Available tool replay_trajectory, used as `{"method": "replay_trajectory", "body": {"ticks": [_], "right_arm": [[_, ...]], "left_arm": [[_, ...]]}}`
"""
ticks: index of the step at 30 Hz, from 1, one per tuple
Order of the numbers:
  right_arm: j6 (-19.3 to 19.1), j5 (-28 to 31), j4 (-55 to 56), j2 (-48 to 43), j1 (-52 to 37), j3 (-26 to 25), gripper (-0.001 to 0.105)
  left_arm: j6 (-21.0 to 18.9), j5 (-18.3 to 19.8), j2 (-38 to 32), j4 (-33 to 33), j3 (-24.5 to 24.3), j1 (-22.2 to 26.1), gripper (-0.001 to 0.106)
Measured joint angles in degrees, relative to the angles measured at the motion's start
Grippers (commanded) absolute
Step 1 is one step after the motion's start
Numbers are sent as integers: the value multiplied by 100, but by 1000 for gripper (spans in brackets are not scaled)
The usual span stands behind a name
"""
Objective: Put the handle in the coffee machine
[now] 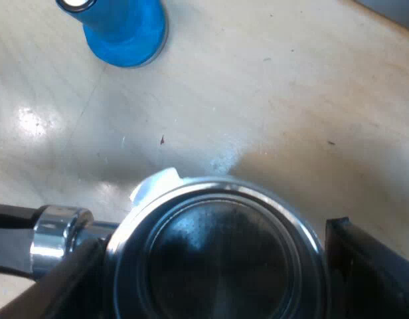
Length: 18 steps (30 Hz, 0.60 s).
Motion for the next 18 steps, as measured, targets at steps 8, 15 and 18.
{"method": "replay_trajectory", "body": {"ticks": [8,15,18], "right_arm": [[148,19,11,-55,0,0,0],[162,19,23,-122,0,0,0],[162,19,23,-139,0,0,0]], "left_arm": [[194,0,7,-330,289,0,86],[323,0,7,-512,451,0,86],[367,0,7,-752,765,0,86]]}}
